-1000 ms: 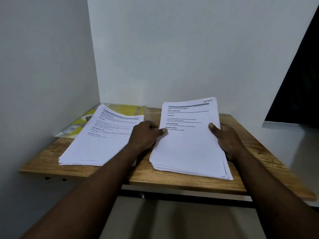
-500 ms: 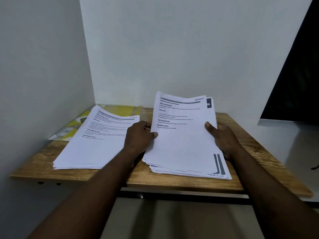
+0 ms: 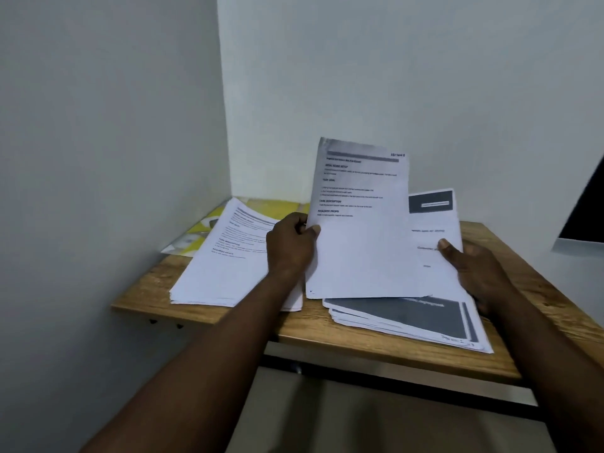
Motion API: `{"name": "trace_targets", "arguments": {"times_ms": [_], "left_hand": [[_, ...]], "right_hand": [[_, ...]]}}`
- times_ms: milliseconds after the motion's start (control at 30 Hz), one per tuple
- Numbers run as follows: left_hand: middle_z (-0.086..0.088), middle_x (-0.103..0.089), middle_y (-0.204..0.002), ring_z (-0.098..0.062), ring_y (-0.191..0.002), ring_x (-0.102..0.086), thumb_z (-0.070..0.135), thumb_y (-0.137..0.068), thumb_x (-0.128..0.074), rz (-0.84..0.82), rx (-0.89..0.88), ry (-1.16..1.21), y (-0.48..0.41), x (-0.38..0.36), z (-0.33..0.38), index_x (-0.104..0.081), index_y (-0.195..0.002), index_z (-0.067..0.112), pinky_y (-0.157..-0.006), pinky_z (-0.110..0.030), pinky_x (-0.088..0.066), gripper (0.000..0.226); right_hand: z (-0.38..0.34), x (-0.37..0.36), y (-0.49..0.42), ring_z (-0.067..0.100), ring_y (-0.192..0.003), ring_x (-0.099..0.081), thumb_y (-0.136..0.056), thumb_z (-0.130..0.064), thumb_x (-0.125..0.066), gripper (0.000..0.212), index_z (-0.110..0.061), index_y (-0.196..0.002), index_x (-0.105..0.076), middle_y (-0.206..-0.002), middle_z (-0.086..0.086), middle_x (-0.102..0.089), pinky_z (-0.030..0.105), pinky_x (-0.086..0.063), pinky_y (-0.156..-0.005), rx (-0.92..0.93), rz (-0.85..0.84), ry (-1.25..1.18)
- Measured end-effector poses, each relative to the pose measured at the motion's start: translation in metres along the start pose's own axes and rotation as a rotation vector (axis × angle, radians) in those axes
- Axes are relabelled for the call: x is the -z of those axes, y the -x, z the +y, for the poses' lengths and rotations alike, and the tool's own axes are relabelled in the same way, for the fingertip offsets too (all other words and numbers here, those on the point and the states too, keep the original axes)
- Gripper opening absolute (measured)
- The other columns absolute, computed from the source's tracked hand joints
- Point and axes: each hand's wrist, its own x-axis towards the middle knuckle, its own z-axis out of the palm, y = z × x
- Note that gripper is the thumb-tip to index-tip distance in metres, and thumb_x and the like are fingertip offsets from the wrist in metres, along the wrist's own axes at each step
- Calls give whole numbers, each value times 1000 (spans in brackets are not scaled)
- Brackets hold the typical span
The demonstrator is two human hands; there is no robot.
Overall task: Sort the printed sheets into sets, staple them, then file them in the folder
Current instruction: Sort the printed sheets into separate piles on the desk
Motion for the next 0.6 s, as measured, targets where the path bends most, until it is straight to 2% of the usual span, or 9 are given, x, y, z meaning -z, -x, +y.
{"name": "trace_targets", "arguments": {"times_ms": [67, 167, 267, 333, 400, 500, 600], "left_hand": [[3, -77, -99, -22, -96, -69, 27, -91, -76, -7, 27, -64, -7, 17, -2, -76, -105, 19, -81, -31, -48, 17], [-1, -75, -119, -25, -111, -67, 27, -89, -75, -18, 87, -256, -21, 49, -12, -73, -116, 21, -90, -32, -48, 28], [-6, -70, -130, -30, -120, -64, 21, -88, -69, -25, 141, -440, -31, 87, -31, -69, -124, 22, -96, -35, -50, 36], [-10, -68, -130, -35, -121, -62, 21, -91, -61, -41, 147, -572, -32, 107, -44, -63, -130, 21, -96, -38, -50, 39], [-13, -64, -133, -38, -124, -58, 29, -97, -55, -33, 139, -734, -29, 118, -52, -55, -139, 21, -99, -44, -50, 43], [-14, -52, -139, -39, -131, -47, 24, -96, -56, -11, 45, -968, -18, 109, -45, -46, -148, 22, -103, -52, -43, 53], [-9, -57, -138, -35, -129, -49, 14, -90, -57, -76, -141, -929, -8, 82, -30, -54, -143, 25, -104, -48, -44, 55]], "right_hand": [[-1, -2, 1, 34, -86, -78, -103, -36, -66, 28, -10, -108, -72, -91, 7, -82, 48, -61, -87, -1, -1, 25], [-1, -1, 1, 38, -93, -76, -102, -36, -67, 30, -7, -111, -72, -101, 14, -80, 52, -58, -94, -8, 16, 24], [-3, -3, 6, 38, -95, -76, -102, -35, -67, 35, -4, -117, -71, -108, 18, -78, 52, -58, -94, -10, 6, 25], [-5, -3, 8, 35, -89, -75, -103, -34, -66, 33, -4, -115, -71, -104, 17, -78, 46, -59, -86, 3, 2, 46], [-8, -5, 12, 28, -76, -69, -106, -31, -62, 29, -4, -109, -70, -95, 12, -75, 35, -53, -70, 45, -13, 129], [-8, -10, 11, 21, -74, -67, -107, -31, -61, 27, -6, -105, -71, -91, 7, -74, 31, -47, -65, 87, 5, 223], [-3, -22, 6, 26, -85, -72, -106, -34, -62, 22, -15, -106, -73, -99, 10, -77, 35, -53, -75, 123, 18, 319]]}}
